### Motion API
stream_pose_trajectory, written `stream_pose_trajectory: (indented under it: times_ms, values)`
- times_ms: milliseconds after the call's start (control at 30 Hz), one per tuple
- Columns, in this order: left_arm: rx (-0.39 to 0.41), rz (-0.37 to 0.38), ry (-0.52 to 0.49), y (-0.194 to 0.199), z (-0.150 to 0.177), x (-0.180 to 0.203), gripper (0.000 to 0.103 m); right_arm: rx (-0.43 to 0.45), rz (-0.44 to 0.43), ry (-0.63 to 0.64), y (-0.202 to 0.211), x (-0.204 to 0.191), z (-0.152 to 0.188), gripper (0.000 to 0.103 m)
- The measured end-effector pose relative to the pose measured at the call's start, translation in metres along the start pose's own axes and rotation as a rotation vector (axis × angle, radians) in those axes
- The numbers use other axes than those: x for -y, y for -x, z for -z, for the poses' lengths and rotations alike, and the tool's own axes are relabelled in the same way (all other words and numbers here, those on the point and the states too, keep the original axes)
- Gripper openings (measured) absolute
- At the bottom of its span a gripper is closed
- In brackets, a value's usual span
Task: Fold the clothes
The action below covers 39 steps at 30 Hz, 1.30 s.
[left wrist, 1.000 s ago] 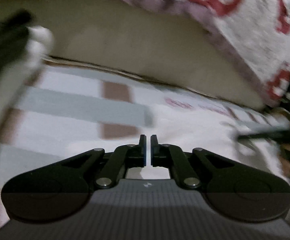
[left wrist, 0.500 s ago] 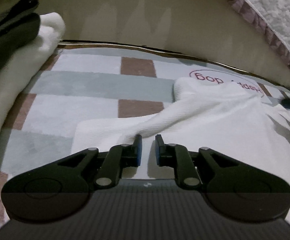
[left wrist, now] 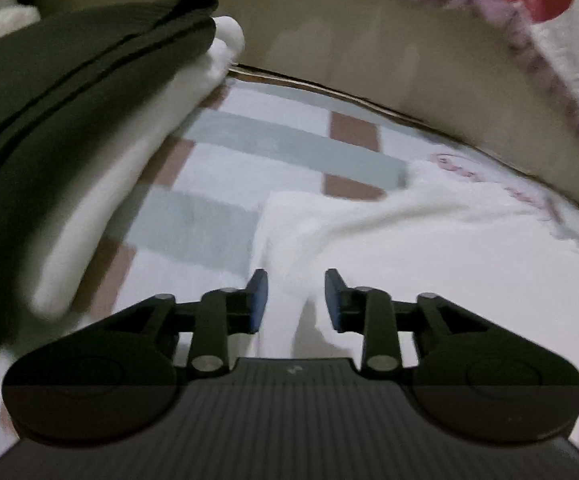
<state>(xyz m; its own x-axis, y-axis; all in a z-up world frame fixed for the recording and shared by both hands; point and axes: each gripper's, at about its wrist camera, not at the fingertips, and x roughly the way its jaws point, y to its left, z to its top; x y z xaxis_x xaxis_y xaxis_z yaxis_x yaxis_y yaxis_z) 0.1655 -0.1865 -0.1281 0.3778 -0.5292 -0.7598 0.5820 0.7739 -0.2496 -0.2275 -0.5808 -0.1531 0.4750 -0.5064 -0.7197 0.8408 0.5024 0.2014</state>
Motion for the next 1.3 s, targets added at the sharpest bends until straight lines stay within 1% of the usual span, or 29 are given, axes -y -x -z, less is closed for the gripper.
stream_pose_trajectory:
  times_ms: [67,100,133,200,233,267,300,367,400,467,533,633,700,733,767,833,867,900,967,1033,1100,1133,1233,1267,1300]
  values:
    - [-0.032,0.001,0.023,0.014,0.018,0.003,0.038,0.003,-0.055,0.023,0.020,-0.005,0.014,0.058]
    - [-0.053,-0.007,0.044,0.019,0.027,0.002,0.039,0.000,-0.092,0.036,0.028,-0.007,0.023,0.059]
    - [-0.073,-0.020,0.063,0.021,0.036,0.003,0.043,-0.005,-0.139,0.049,0.035,-0.008,0.033,0.059]
    - [-0.110,-0.049,0.102,0.023,0.053,0.004,0.045,-0.015,-0.225,0.081,0.046,-0.011,0.051,0.060]
    - [-0.129,-0.064,0.121,0.024,0.062,0.004,0.045,-0.022,-0.239,0.119,0.046,-0.014,0.058,0.060]
    - [-0.144,-0.060,0.106,0.026,0.068,0.008,0.045,-0.029,-0.238,0.168,0.046,-0.019,0.064,0.060]
    - [-0.137,-0.077,0.085,0.029,0.072,0.012,0.045,-0.042,-0.219,0.208,0.044,-0.023,0.070,0.060]
    - [-0.117,-0.118,0.042,0.038,0.078,0.019,0.045,-0.061,-0.158,0.257,0.043,-0.026,0.079,0.060]
    - [-0.096,-0.127,0.044,0.045,0.081,0.021,0.045,-0.072,-0.126,0.270,0.043,-0.024,0.084,0.060]
    - [-0.046,-0.115,0.056,0.058,0.082,0.024,0.045,-0.107,-0.067,0.225,0.044,-0.014,0.089,0.059]
    - [0.004,-0.123,-0.013,0.067,0.086,0.041,0.041,-0.120,-0.045,0.143,0.047,-0.004,0.087,0.059]
    - [0.079,-0.138,-0.126,0.080,0.092,0.068,0.041,-0.127,-0.025,0.060,0.059,0.009,0.085,0.059]
    - [0.074,-0.040,-0.162,0.079,0.098,0.087,0.041,-0.126,-0.049,0.006,0.068,0.018,0.086,0.060]
    - [0.070,0.013,-0.179,0.079,0.101,0.097,0.041,-0.135,-0.098,-0.055,0.071,0.025,0.089,0.060]
    - [0.053,0.066,-0.180,0.074,0.103,0.106,0.041,-0.151,-0.174,-0.138,0.071,0.033,0.095,0.060]
    - [0.016,0.173,-0.177,0.064,0.107,0.123,0.041,-0.188,-0.311,-0.343,0.071,0.050,0.114,0.060]
    - [-0.009,0.210,-0.167,0.057,0.107,0.128,0.041,-0.193,-0.345,-0.418,0.071,0.055,0.123,0.060]
    - [-0.036,0.245,-0.156,0.050,0.106,0.133,0.041,-0.189,-0.356,-0.469,0.070,0.057,0.131,0.060]
    - [-0.090,0.315,-0.133,0.035,0.104,0.141,0.041,-0.150,-0.371,-0.493,0.067,0.055,0.137,0.060]
    - [-0.115,0.301,-0.121,0.022,0.103,0.143,0.041,-0.088,-0.368,-0.482,0.060,0.050,0.136,0.060]
    - [-0.150,0.256,-0.102,0.011,0.107,0.138,0.041,-0.022,-0.360,-0.466,0.052,0.044,0.133,0.060]
    - [-0.170,0.246,-0.077,0.008,0.110,0.133,0.041,0.006,-0.353,-0.454,0.047,0.041,0.130,0.060]
    - [-0.214,0.256,0.035,0.000,0.114,0.113,0.041,0.067,-0.325,-0.394,0.031,0.028,0.117,0.060]
    - [-0.224,0.253,0.069,-0.001,0.114,0.106,0.040,0.065,-0.303,-0.351,0.028,0.021,0.110,0.058]
    - [-0.227,0.247,0.105,-0.002,0.114,0.100,0.039,0.057,-0.271,-0.306,0.027,0.014,0.105,0.045]
